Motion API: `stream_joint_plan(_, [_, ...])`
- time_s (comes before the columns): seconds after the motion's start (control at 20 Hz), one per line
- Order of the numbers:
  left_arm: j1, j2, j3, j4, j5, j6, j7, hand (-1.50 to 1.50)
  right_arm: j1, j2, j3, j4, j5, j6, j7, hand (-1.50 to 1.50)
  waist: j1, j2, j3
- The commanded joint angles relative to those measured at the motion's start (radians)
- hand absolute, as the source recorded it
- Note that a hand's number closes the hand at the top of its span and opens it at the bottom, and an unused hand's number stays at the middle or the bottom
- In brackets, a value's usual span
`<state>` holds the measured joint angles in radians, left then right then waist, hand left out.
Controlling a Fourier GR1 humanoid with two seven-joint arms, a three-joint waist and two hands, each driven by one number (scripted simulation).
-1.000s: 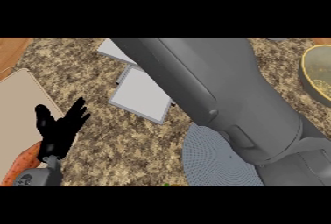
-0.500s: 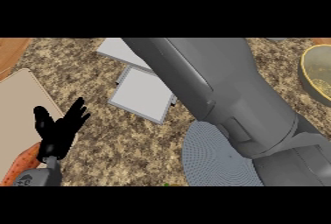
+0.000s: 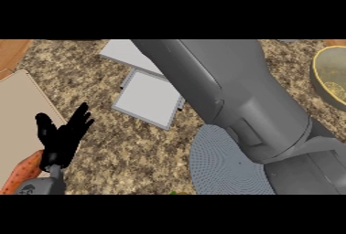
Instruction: Pick the croissant from the placemat and place it in the tiered shelf
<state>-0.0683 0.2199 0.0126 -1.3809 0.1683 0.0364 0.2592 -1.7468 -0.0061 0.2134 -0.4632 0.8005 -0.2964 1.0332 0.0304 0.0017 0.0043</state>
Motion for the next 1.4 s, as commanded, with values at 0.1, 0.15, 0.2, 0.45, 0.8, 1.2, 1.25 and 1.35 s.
stream_joint_plan(0.1, [0.038, 0.011, 0.006, 0.006, 0.009, -0.013, 0.030, 0.00, 0.014, -0.013, -0.068, -0.014, 0.028, -0.246, 0.112, -1.50, -0.005, 0.003, -0.005])
stream_joint_plan(0.15, [0.031, 0.009, -0.006, -0.005, 0.006, -0.024, 0.032, 0.00, -0.008, 0.006, -0.071, -0.013, 0.023, -0.266, 0.139, -1.50, 0.006, 0.003, -0.006])
stream_joint_plan(0.2, [0.018, 0.007, 0.003, 0.012, 0.011, -0.017, 0.045, 0.00, -0.018, 0.006, -0.088, -0.020, 0.021, -0.253, 0.129, -1.50, -0.007, 0.002, -0.006])
stream_joint_plan(0.45, [0.004, -0.032, -0.012, 0.023, -0.014, 0.028, 0.047, 0.00, 0.007, 0.005, -0.168, -0.087, -0.002, -0.395, 0.059, -1.50, -0.018, 0.002, -0.005])
stream_joint_plan(0.8, [0.036, -0.012, 0.002, 0.014, -0.005, 0.007, 0.046, 0.00, 0.014, -0.040, -0.226, -0.141, 0.055, -0.566, 0.077, -1.50, -0.029, -0.005, -0.005])
stream_joint_plan(1.2, [0.104, -0.022, 0.018, 0.008, -0.014, 0.020, -0.004, 0.00, 0.039, -0.145, -0.247, -0.179, 0.252, -0.574, 0.237, -1.50, -0.074, -0.026, -0.004])
stream_joint_plan(1.25, [0.069, 0.012, 0.053, 0.010, 0.032, -0.010, 0.048, 0.00, 0.044, -0.142, -0.262, -0.192, 0.268, -0.599, 0.257, -1.50, -0.077, -0.025, -0.004])
stream_joint_plan(1.35, [0.095, 0.005, 0.040, 0.019, 0.010, -0.013, -0.001, 0.00, 0.049, -0.172, -0.289, -0.251, 0.280, -0.567, 0.262, -1.50, -0.091, -0.031, -0.003])
